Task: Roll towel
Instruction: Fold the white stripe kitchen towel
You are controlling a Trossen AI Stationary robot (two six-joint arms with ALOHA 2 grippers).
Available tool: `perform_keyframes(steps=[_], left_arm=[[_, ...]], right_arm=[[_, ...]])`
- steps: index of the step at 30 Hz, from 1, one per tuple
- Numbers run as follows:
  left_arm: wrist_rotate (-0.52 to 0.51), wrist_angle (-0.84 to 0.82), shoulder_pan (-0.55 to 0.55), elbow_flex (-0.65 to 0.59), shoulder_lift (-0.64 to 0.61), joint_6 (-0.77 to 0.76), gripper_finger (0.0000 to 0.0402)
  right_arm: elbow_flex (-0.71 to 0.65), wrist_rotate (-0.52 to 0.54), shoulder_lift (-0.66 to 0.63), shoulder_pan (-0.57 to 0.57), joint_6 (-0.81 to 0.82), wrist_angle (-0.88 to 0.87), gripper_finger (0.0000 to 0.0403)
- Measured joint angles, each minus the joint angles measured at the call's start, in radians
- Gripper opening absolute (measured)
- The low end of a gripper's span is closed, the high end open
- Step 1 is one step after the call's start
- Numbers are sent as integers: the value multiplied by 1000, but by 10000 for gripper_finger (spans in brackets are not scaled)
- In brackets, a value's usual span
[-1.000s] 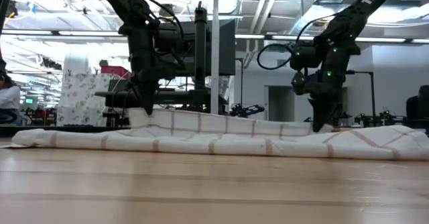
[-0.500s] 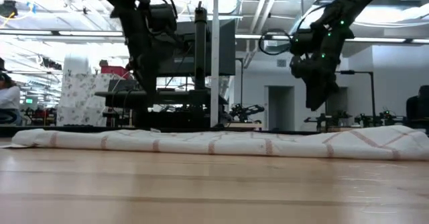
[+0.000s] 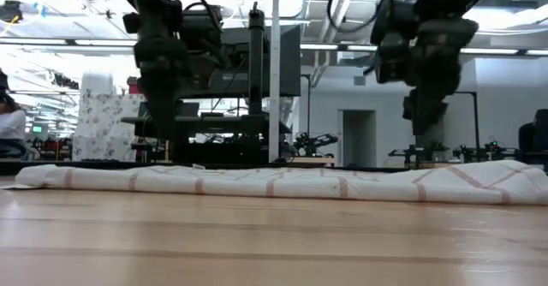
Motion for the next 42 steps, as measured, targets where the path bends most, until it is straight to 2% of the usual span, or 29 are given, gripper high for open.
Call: perform_keyframes(steps=[4, 10, 16, 24, 30, 36, 42], left_arm=[[-25, 31, -45, -69, 0, -16, 105], [-26, 17, -90, -140, -25, -76, 105], [-26, 39, -132, -195, -40, -82, 105], [-20, 102, -150, -330, -45, -130, 104], [-20, 111, -150, -351, -64, -132, 104], [-28, 132, -146, -322, -100, -180, 104], [-28, 109, -156, -231, -146, -182, 104]], right_arm=[[-25, 169, 31, 160, 30, 49, 140], [-55, 212, 86, 312, 157, 116, 137], [-60, 385, 115, 396, 238, 71, 137], [-54, 401, 196, 435, 240, -17, 136], [-50, 371, 162, 496, 321, -35, 136], [-15, 350, 118, 565, 322, -39, 136], [26, 367, 55, 492, 315, -98, 136]])
